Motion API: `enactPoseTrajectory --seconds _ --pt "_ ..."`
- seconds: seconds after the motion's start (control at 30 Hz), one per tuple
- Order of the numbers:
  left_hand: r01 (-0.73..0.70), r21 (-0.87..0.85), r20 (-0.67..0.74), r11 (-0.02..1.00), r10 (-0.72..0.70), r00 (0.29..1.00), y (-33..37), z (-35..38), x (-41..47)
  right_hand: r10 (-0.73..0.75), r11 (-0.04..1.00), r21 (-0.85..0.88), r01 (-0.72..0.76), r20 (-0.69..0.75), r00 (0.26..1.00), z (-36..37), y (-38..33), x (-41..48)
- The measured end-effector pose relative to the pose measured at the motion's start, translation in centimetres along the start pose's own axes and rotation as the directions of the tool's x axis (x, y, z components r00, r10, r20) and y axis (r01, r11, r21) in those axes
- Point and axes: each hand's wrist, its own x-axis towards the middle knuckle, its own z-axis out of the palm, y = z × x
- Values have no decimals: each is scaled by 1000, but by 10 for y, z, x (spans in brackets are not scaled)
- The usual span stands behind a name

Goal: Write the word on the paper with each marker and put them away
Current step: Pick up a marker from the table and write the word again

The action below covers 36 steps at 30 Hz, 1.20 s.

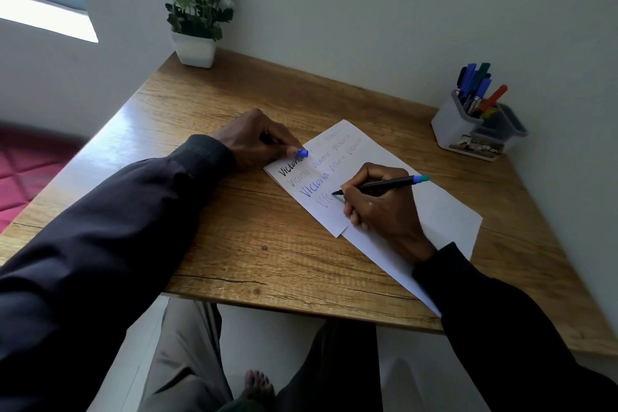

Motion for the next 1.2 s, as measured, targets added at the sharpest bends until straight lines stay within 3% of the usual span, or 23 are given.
enactPoseTrajectory --seconds 0.67,1.2 --pt "6 5 -16 1000 -6 1000 0 0 0 51 999 17 -50 -87 995 -2 1 5" --pt "10 -6 -10 1000 -10 1000 -2 1 2 6 995 -99 -5 16 1000 -11 7 11"
